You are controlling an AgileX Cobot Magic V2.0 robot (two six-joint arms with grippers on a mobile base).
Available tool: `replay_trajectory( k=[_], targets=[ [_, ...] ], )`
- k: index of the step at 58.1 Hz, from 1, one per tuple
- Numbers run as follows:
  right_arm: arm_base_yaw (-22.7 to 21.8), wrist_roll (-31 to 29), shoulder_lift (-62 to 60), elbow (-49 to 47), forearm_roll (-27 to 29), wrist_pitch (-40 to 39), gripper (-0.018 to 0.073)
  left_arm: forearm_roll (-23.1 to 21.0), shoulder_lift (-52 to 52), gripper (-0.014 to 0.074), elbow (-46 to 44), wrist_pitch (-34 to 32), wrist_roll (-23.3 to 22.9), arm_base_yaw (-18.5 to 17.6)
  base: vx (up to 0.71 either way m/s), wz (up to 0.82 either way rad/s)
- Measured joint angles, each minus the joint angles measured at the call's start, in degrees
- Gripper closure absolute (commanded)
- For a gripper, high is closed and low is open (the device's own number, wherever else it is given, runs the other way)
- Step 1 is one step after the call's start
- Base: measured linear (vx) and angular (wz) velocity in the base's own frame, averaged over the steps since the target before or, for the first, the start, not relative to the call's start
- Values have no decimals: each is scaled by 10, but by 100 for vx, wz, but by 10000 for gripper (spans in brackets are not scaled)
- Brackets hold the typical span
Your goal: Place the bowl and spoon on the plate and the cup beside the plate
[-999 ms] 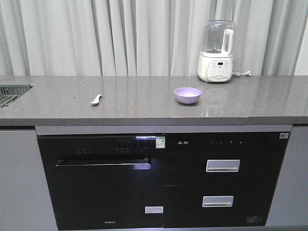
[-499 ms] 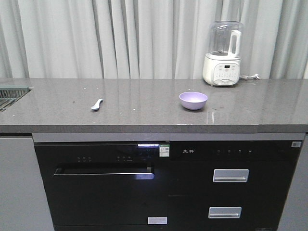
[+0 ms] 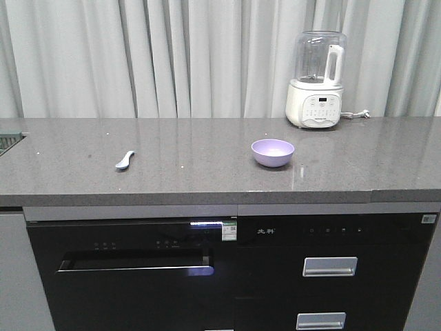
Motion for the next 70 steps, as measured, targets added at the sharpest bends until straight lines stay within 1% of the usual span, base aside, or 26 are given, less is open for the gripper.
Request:
replay_trajectory(
  k=[70],
  targets=[
    [0,0,0,0,0,0,568,0,0,602,0,0,0,0,26,3]
  ],
)
